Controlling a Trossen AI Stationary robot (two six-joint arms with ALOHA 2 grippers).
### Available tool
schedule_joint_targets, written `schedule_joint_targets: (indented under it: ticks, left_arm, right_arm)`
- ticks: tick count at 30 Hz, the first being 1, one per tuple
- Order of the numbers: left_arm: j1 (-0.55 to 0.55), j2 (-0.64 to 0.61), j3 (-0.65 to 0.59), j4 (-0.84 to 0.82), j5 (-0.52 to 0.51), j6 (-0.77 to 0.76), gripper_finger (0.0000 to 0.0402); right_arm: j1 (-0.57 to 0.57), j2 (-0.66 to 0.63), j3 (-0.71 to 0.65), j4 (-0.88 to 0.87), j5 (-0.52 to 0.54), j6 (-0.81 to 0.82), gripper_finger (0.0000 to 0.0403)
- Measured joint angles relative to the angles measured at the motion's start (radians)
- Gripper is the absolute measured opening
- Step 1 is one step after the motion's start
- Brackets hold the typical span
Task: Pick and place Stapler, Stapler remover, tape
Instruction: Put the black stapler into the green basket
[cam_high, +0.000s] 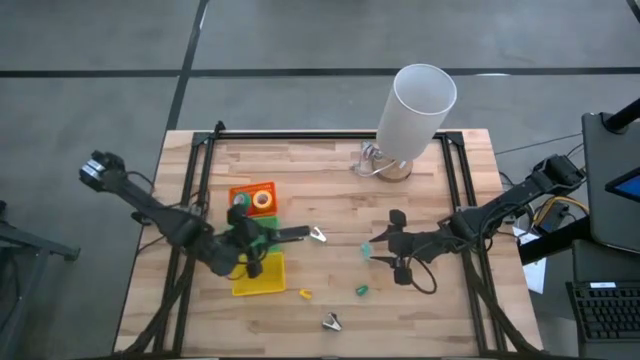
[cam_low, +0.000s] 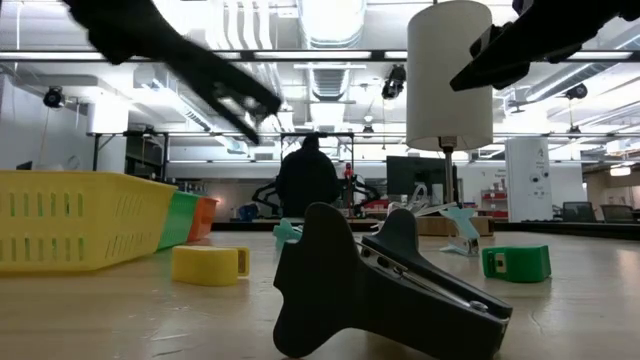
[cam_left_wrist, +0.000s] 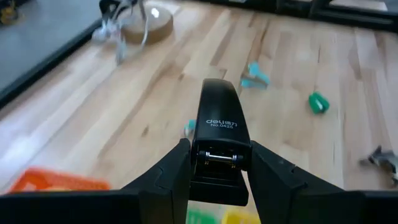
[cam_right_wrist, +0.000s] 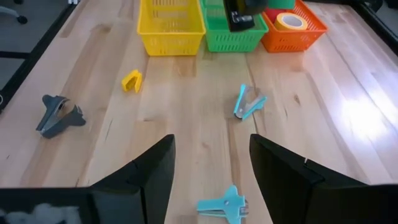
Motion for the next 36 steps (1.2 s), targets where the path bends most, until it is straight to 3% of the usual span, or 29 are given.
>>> schedule_joint_targets:
  ticks: [9, 16, 21, 36]
  left_arm:
    - [-0.082, -0.174, -0.1, -0.214, -0.001, -0.243, 0.0135]
    - [-0.098, -0.27, -0.134, -0.324, -0.051, -0.278, 0.0135]
    - [-0.099, -0.316, -0.145, -0.394, 0.0, -0.331, 0.0135]
    - [-0.1, -0.317, -0.367, -0.234, 0.052, -0.507, 0.0139]
  right_arm:
    - [0.0, 0.001, -0.017, 0.001, 0.0, 0.033, 0.0198]
    - [0.0, 0.001, -0.019, 0.003, 0.0, 0.038, 0.0197]
    - [0.0, 0.001, -0.019, 0.006, 0.001, 0.039, 0.0194]
    - [0.0, 0.001, -0.019, 0.02, 0.002, 0.035, 0.0194]
